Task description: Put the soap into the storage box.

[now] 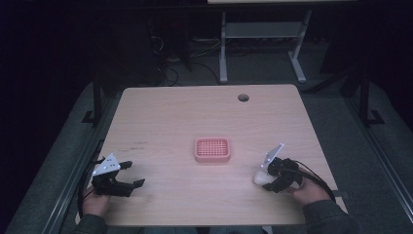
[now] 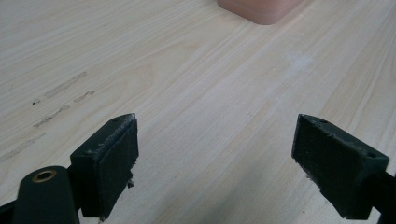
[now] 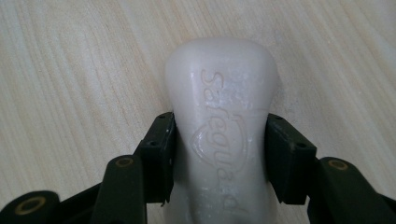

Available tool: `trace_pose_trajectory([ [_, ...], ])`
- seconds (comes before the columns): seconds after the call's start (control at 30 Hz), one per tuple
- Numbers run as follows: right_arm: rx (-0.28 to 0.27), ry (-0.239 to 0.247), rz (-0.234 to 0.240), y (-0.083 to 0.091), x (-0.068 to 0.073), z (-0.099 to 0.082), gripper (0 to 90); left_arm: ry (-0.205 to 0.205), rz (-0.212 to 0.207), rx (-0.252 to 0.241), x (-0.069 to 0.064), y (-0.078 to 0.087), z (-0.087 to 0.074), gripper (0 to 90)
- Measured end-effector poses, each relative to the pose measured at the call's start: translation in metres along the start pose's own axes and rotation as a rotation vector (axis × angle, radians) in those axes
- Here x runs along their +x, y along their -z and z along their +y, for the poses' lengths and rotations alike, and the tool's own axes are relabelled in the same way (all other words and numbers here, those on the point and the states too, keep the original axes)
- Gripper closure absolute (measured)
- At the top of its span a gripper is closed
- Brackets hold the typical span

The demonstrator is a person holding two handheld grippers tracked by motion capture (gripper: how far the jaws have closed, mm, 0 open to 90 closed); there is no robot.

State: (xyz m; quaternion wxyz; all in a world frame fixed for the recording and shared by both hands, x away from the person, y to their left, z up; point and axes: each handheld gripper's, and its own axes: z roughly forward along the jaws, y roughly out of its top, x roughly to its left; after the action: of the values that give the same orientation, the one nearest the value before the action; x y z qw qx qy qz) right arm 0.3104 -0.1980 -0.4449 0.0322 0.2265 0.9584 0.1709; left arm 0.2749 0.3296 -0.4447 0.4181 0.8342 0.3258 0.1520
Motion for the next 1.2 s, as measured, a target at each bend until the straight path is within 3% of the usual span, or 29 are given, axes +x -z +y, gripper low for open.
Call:
trace_pose_trajectory([
  [0.43, 0.007, 0.023, -0.002, 0.006, 0.005, 0.01, 48.6, 0.0, 0.003, -0.004, 0.001, 0.002, 0.0, 13.9],
  [0.57, -0.002, 0.042, -0.015, 0.012, 0.005, 0.018, 48.6, -0.014, 0.005, -0.004, 0.002, 0.002, 0.001, 13.9],
  [0.7, 0.001, 0.061, -0.021, 0.016, 0.005, 0.026, 48.6, -0.001, 0.004, -0.013, 0.001, 0.001, 0.001, 13.9],
  [1.2, 0.009, 0.094, -0.006, 0.017, -0.003, 0.055, 48.6, -0.004, 0.006, -0.012, 0.001, 0.002, 0.001, 13.9],
])
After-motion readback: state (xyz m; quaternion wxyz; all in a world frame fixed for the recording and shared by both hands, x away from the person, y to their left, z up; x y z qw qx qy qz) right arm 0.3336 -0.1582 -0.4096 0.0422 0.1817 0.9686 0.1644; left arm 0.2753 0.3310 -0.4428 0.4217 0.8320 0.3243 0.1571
